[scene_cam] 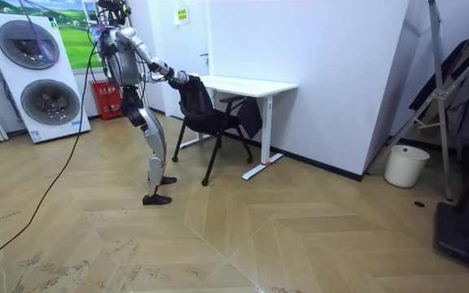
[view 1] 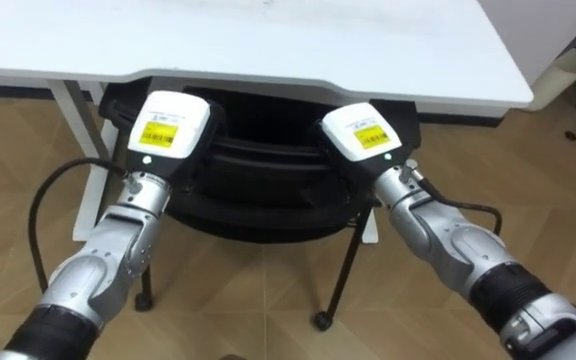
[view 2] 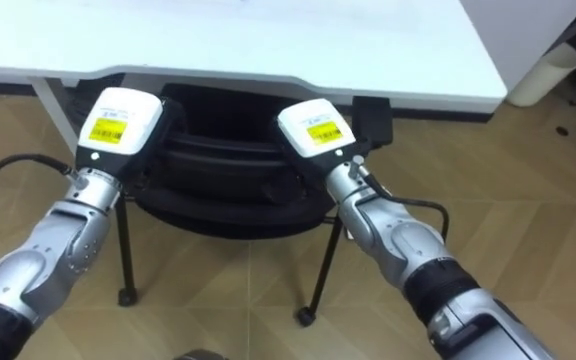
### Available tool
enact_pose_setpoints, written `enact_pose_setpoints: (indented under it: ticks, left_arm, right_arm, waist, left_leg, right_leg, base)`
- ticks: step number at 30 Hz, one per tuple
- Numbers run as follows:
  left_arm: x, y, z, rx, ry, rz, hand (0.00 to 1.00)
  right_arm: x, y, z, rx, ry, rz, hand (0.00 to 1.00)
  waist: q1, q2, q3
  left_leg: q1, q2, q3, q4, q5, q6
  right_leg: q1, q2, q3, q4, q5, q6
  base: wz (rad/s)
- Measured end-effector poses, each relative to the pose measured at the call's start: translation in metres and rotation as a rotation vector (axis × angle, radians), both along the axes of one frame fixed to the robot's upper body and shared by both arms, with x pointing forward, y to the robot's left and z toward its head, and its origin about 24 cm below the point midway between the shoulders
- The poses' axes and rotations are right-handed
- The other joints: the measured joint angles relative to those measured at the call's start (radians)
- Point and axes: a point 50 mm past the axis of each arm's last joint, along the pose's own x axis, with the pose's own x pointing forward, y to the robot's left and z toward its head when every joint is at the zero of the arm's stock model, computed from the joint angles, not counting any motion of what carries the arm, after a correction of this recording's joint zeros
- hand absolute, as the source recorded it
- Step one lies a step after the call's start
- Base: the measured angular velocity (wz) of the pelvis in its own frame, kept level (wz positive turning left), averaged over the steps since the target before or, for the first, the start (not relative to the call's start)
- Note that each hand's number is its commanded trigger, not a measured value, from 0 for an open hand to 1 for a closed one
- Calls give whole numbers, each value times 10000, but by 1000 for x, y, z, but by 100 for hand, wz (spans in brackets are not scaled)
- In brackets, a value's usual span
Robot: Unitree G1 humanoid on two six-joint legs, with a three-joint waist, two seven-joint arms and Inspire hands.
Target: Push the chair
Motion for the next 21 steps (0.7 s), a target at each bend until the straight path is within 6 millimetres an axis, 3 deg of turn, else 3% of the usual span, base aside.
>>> enact_pose_setpoints:
  ticks: [2,3,8,18,21]
  left_arm:
    - [0,-1,0,-36,-58,-8,49]
    - [0,-1,0,-14,-48,-2,0]
    - [-2,-1,-1,-141,7,95,0]
    - [-3,-2,7,-854,135,581,0]
    - [-2,-1,17,-797,27,557,0]
  right_arm:
    - [1,-1,2,-41,-62,-1,0]
    - [1,-1,2,-46,-25,1,0]
    - [2,0,3,368,710,-137,0]
    - [5,1,8,597,1435,-309,0]
    - [7,-4,21,333,1055,-99,0]
  waist:
    - [-31,-18,13]
    - [-32,-38,24]
    - [-40,-156,87]
    - [-61,-306,43]
    - [-183,-325,26]
  left_leg:
    - [70,6,-71,-92,15,-29]
    - [140,6,-69,-133,11,-35]
    - [522,41,-130,-466,17,-78]
    - [686,152,-190,-595,24,-80]
    - [677,213,-205,-574,26,-78]
  right_leg:
    - [113,35,-86,-123,-13,-39]
    - [178,36,-89,-154,-19,-43]
    - [653,176,-155,-700,49,-22]
    - [1038,447,-191,-1432,376,8]
    - [1170,566,-244,-1698,541,-5]
  base:
    - [8]
    - [3]
    - [0]
    - [-1]
    - [1]
